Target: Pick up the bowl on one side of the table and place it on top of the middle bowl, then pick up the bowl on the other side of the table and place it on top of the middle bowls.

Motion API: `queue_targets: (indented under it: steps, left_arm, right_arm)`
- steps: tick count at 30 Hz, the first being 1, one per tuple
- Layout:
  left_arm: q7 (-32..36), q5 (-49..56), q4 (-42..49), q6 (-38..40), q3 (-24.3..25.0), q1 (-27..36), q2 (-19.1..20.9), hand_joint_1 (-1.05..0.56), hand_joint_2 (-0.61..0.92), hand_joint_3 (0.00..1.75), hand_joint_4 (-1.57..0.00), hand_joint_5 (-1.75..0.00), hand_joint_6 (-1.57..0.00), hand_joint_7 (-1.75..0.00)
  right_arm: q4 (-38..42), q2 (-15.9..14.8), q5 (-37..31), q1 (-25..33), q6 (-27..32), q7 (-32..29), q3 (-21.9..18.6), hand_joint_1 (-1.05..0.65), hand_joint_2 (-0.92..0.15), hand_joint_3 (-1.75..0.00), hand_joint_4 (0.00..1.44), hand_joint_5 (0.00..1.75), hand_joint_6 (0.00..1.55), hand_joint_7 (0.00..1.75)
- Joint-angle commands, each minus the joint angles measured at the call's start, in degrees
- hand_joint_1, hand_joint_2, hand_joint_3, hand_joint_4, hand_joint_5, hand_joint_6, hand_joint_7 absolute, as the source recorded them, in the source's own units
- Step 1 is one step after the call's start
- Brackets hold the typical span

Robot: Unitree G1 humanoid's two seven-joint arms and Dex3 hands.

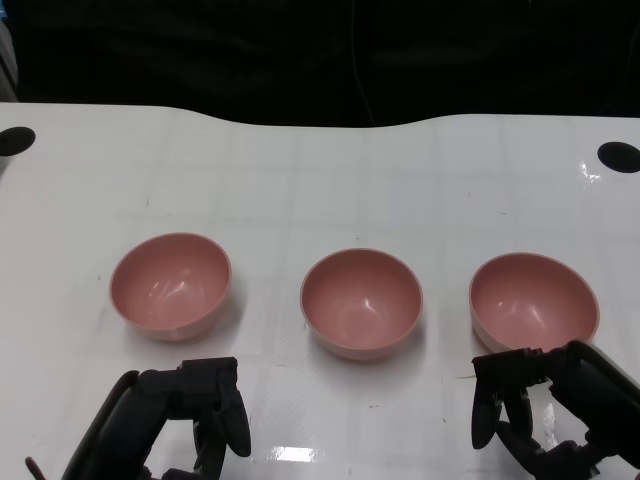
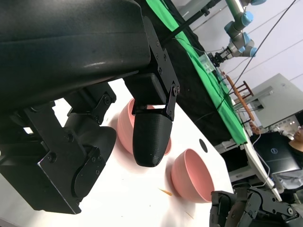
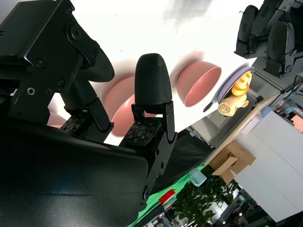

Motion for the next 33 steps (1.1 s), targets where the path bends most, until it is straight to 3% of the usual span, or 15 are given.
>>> queue_targets:
  steps: [1, 21, 30, 33]
  left_arm:
    - [0.8, 0.5, 0.1, 0.0, 0.6, -0.5, 0.9, 0.12, 0.17, 1.71, -0.99, -1.69, -0.94, -1.47]
    - [0.9, 0.2, 0.7, -0.5, 1.2, -0.5, 1.0, 0.12, 0.18, 1.69, -0.97, -1.65, -0.92, -1.42]
    - [1.8, -0.3, 0.5, -0.5, 2.0, -0.3, 0.0, 0.03, 0.29, 1.32, -0.74, -1.42, -0.82, -0.92]
    - [2.8, 1.6, -3.0, 2.8, 2.3, 1.0, 0.2, -0.04, 0.47, 0.92, -0.61, -1.18, -0.68, -0.63]
  right_arm:
    - [-0.2, -0.9, 0.0, 0.4, 0.0, -0.2, -0.3, 0.14, -0.16, -1.53, 0.94, 1.70, 0.91, 1.29]
    - [-0.9, -0.8, 0.1, 0.8, 0.3, 0.0, 0.0, 0.15, -0.16, -1.53, 0.94, 1.70, 0.90, 1.30]
    - [-1.2, -0.5, 0.2, 0.7, 0.4, -0.2, 0.0, 0.16, -0.17, -1.54, 0.93, 1.72, 0.90, 1.31]
    - [-1.2, -0.4, 0.2, 0.8, 0.2, -0.3, 0.0, 0.16, -0.16, -1.55, 0.94, 1.73, 0.90, 1.31]
